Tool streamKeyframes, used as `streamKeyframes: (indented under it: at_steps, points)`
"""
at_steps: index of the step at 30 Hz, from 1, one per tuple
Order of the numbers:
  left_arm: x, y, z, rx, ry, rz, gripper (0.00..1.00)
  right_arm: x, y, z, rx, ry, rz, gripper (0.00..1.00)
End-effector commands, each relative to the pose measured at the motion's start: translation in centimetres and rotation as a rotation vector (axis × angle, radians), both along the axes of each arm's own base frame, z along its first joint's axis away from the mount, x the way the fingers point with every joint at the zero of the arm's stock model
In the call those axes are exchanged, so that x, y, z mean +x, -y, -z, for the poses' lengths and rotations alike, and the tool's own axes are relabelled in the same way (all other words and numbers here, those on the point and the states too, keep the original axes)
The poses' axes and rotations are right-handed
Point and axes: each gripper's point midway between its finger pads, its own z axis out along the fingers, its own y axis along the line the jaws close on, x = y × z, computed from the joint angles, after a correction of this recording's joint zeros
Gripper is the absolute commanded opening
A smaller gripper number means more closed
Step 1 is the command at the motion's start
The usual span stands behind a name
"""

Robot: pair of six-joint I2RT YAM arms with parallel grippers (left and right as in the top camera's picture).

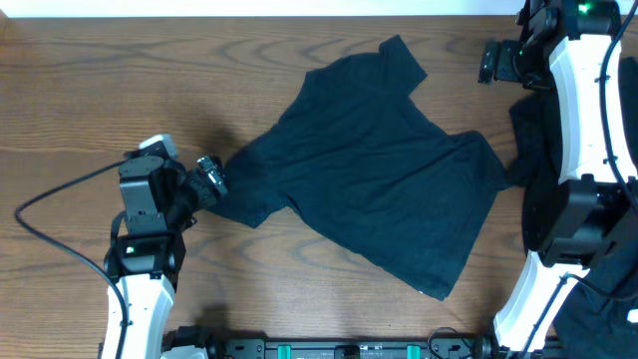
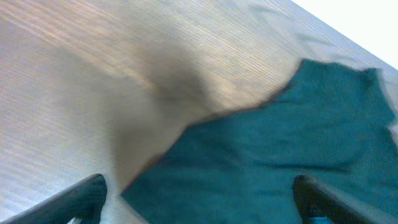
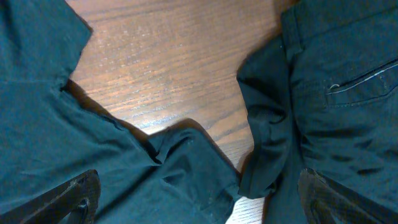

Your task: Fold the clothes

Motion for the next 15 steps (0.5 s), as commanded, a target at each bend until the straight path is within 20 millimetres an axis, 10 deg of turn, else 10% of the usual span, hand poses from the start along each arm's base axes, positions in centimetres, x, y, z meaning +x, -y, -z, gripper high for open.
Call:
streamKeyframes:
  at_steps: [1,5,11,15]
  points:
    - [0.6,4.2,-0.7,-0.052,0.061,0.285,0.78,-0.1,0.6,0.3,-0.013,-0.012,0.01,0.99]
    - [2.4,6.0,-0.6,-0.103,0.017,0.345,0.74,-0.1,0.6,0.3,-0.012,-0.012,0.011,0.99]
    - [6.9,10.6,-0.6,-0.044,-0.108,0.544,0.23,-0.1,0.6,0.3,-0.012,-0.012,0.011,0.99]
    - [10.7,12.6,-0.2,0.035,-0.161,0.576,0.07,-0.1,0.6,0.3,-0.013,-0.012,0.01,0.99]
